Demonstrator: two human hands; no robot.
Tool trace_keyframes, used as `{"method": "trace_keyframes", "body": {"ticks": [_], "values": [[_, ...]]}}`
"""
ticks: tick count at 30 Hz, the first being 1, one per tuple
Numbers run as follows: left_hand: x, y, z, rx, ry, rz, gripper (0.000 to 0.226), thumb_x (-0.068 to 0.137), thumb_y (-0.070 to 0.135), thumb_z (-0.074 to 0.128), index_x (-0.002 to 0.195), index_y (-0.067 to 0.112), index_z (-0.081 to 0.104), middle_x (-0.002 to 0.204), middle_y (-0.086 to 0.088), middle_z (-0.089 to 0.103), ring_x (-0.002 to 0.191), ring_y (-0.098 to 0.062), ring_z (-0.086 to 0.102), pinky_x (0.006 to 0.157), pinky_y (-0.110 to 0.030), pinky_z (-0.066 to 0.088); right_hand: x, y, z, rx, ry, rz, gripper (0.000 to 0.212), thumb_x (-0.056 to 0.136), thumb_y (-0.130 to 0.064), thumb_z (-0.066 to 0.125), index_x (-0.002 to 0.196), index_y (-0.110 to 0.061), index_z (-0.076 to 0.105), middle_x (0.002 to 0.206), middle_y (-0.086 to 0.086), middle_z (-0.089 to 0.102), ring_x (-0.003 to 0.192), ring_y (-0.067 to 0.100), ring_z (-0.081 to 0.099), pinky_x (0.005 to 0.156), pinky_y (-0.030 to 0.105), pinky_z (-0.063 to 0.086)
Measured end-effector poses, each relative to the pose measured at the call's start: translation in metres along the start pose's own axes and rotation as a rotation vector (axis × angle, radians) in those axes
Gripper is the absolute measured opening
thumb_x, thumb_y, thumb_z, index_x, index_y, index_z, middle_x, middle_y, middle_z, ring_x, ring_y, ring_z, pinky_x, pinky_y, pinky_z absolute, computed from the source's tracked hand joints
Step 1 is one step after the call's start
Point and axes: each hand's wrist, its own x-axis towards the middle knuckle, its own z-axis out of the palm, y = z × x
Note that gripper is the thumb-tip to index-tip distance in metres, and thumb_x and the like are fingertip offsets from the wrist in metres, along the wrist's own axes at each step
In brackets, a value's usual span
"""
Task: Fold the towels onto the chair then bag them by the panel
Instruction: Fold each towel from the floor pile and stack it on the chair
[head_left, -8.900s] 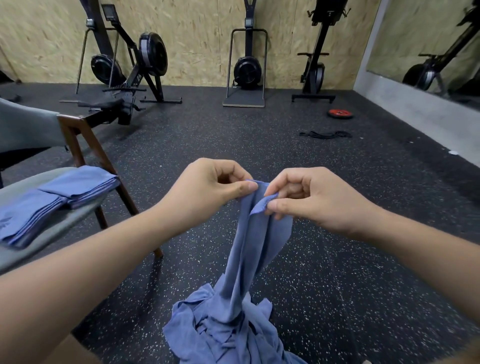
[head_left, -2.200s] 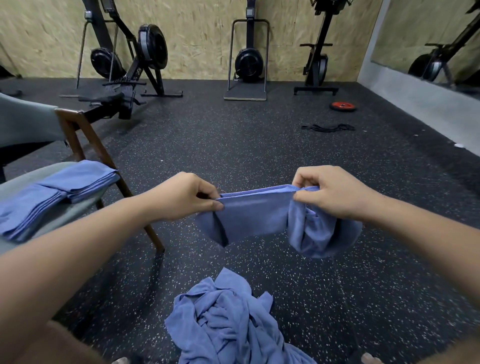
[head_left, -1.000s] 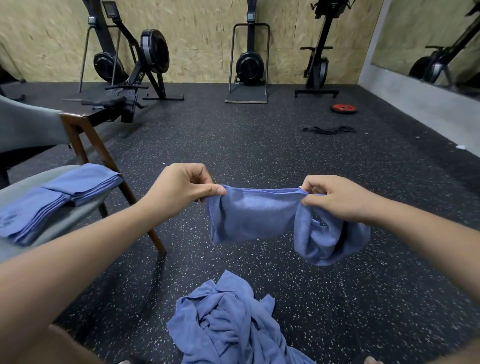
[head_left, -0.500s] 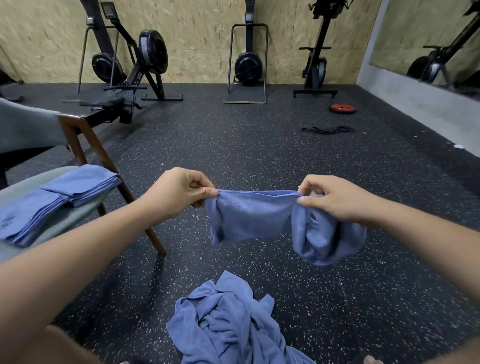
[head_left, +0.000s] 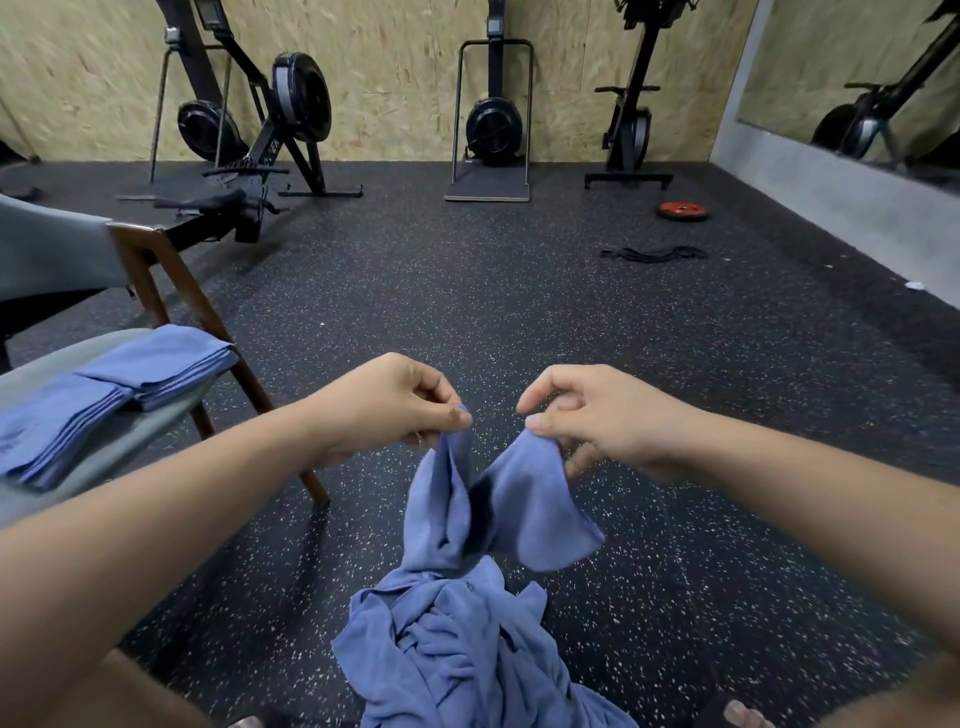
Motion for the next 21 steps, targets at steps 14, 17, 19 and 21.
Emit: {"method": "trace_keyframes", "body": {"ticks": [14,17,19,21], "values": [[-0.004,0.024,0.02,-0.07,0.055,0.126,0.013,0.088,0.024,0.089,0.087,0.013,0.082,0.068,-0.005,0.071,0.063,-0.013,0.061,0.063,-0.025,0.053,-0.006,-0.017,0.013,0.095,0.021,-0.059,0.018,0.101,0.003,0.064,0.117,-0.005,0.064,0.086,0.018,0.074,0.077,0.023,0.072,0.078,0.041,0.066],[-0.004,0.027,0.022,-0.043,0.078,0.141,0.017,0.086,0.03,0.09,0.084,0.015,0.081,0.065,-0.002,0.069,0.061,-0.013,0.059,0.063,-0.029,0.052,-0.007,-0.017,0.012,0.088,0.022,-0.066,0.019,0.101,0.004,0.063,0.118,-0.004,0.064,0.087,0.018,0.075,0.078,0.023,0.074,0.077,0.038,0.065],[-0.004,0.028,0.024,-0.023,0.086,0.149,0.023,0.085,0.036,0.091,0.083,0.017,0.08,0.064,0.001,0.068,0.061,-0.014,0.058,0.065,-0.034,0.052,-0.005,-0.016,0.011,0.084,0.017,-0.065,0.022,0.1,0.006,0.059,0.118,-0.003,0.065,0.087,0.018,0.075,0.082,0.028,0.076,0.083,0.042,0.066],[-0.004,0.029,0.025,-0.027,0.109,0.163,0.024,0.085,0.037,0.091,0.082,0.016,0.079,0.064,0.004,0.068,0.061,-0.013,0.057,0.065,-0.034,0.052,-0.005,-0.015,0.011,0.083,0.005,-0.068,0.026,0.097,0.009,0.057,0.118,-0.003,0.066,0.09,0.017,0.076,0.086,0.03,0.076,0.087,0.042,0.066]]}}
